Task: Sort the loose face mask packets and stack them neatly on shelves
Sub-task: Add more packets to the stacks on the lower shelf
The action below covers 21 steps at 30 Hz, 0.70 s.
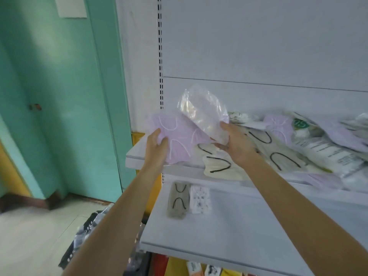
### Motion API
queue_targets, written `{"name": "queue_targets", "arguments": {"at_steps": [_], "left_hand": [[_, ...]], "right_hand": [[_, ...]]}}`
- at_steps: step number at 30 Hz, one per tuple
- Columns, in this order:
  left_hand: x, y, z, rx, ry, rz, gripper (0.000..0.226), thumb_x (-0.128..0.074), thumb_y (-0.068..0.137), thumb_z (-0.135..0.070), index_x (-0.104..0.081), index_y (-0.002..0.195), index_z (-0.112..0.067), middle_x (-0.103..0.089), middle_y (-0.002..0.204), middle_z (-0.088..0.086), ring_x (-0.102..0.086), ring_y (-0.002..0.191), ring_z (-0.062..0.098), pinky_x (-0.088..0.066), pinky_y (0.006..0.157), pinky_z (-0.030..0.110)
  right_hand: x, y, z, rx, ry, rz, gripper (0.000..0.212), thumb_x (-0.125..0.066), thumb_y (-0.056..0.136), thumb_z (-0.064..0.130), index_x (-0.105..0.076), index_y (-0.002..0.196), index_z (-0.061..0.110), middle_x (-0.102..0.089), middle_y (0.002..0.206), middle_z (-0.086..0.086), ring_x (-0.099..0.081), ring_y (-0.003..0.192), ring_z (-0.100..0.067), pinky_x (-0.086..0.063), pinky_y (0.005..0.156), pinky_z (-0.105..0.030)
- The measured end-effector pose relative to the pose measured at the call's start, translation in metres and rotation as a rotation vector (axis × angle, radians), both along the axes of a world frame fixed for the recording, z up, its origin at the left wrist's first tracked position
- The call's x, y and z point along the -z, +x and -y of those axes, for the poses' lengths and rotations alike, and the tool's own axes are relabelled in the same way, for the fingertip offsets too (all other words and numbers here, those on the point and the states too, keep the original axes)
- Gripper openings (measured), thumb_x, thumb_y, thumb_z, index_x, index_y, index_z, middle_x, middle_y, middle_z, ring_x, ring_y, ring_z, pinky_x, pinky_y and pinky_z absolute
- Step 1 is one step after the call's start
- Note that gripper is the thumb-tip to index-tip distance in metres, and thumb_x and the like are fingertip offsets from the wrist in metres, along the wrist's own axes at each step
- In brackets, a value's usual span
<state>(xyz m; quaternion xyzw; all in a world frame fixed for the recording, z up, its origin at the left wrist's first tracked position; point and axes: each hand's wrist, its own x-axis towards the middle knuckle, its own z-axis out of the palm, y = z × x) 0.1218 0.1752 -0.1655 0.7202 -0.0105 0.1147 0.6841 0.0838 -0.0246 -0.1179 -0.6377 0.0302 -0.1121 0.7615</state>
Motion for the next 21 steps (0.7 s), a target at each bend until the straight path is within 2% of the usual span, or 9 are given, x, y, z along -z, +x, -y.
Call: {"name": "queue_targets", "arguments": {"at_steps": [1,3,5,8,10,12,16,19,21], "left_hand": [[-0.002,0.0,0.0,0.014,-0.045,-0.008,0.032,-0.042,0.097,-0.024,-0.05,0.128,-0.02,-0.051,0.119,-0.01,-0.046,0.111,0.012,-0.045,0.072,0.012],[-0.006,-0.001,0.0,0.072,-0.183,-0.027,0.035,-0.039,0.099,-0.036,-0.054,0.123,-0.017,-0.059,0.118,-0.004,-0.052,0.113,0.017,-0.048,0.088,0.03],[-0.007,-0.004,-0.003,0.141,-0.264,-0.061,0.046,-0.04,0.099,-0.04,-0.047,0.137,-0.014,-0.052,0.137,0.003,-0.049,0.124,0.021,-0.04,0.105,0.042],[-0.006,-0.001,-0.006,0.105,-0.154,-0.058,0.046,-0.049,0.094,-0.009,-0.04,0.139,-0.011,-0.048,0.138,0.005,-0.051,0.118,0.022,-0.044,0.101,0.041],[-0.007,0.0,-0.006,0.061,-0.134,-0.089,0.059,-0.045,0.09,0.003,-0.033,0.144,-0.017,-0.044,0.138,0.004,-0.048,0.119,0.025,-0.044,0.101,0.045],[-0.009,0.001,-0.006,0.069,-0.146,-0.09,0.069,-0.041,0.089,0.01,-0.024,0.148,-0.021,-0.041,0.135,0.0,-0.043,0.125,0.026,-0.04,0.104,0.048],[-0.006,0.005,-0.006,0.053,-0.038,-0.059,0.068,-0.036,0.088,0.014,-0.027,0.148,-0.016,-0.034,0.148,0.003,-0.033,0.136,0.024,-0.03,0.113,0.042],[-0.005,0.007,-0.005,0.025,0.014,-0.076,0.057,-0.036,0.089,0.012,-0.036,0.143,-0.007,-0.039,0.146,0.008,-0.036,0.134,0.026,-0.031,0.111,0.037],[-0.006,0.006,-0.005,0.038,-0.01,-0.07,0.055,-0.035,0.088,0.013,-0.04,0.14,-0.004,-0.044,0.142,0.01,-0.041,0.131,0.028,-0.033,0.111,0.041]], "right_hand": [[0.002,-0.005,-0.005,0.084,-0.3,0.103,0.018,-0.055,0.093,0.028,-0.059,0.109,0.021,-0.062,0.101,0.005,-0.06,0.093,-0.013,-0.049,0.083,-0.031],[0.01,-0.011,-0.019,0.095,-0.876,0.259,0.03,-0.052,0.094,0.035,-0.057,0.121,0.023,-0.056,0.108,0.008,-0.054,0.096,-0.008,-0.041,0.087,-0.027],[0.016,-0.013,-0.035,-0.094,-1.111,0.214,0.037,-0.05,0.093,0.043,-0.06,0.121,0.021,-0.055,0.12,-0.001,-0.051,0.109,-0.015,-0.039,0.097,-0.034],[0.016,-0.004,-0.05,-0.077,-1.087,0.251,0.03,-0.047,0.096,0.034,-0.067,0.093,0.012,-0.064,0.1,-0.009,-0.056,0.095,-0.022,-0.041,0.083,-0.035],[0.012,0.017,-0.044,0.137,-1.158,0.238,0.029,-0.048,0.094,0.024,-0.06,0.118,0.014,-0.057,0.123,-0.009,-0.047,0.116,-0.024,-0.037,0.093,-0.034],[0.01,0.039,-0.032,0.181,-1.292,0.124,0.048,-0.049,0.091,0.02,-0.041,0.138,0.016,-0.04,0.142,-0.009,-0.031,0.132,-0.028,-0.027,0.105,-0.035],[0.004,0.075,-0.019,0.147,-1.299,-0.013,0.068,-0.051,0.091,0.033,-0.02,0.149,0.018,-0.023,0.154,-0.005,-0.016,0.141,-0.029,-0.018,0.114,-0.04],[-0.001,0.092,-0.017,0.104,-1.279,-0.099,0.071,-0.053,0.089,0.041,-0.021,0.148,0.016,-0.027,0.153,-0.009,-0.019,0.141,-0.028,-0.019,0.114,-0.039],[-0.001,0.095,-0.016,0.177,-1.315,-0.103,0.053,-0.051,0.09,0.034,-0.04,0.139,0.016,-0.046,0.14,-0.01,-0.038,0.131,-0.029,-0.031,0.105,-0.038]]}}
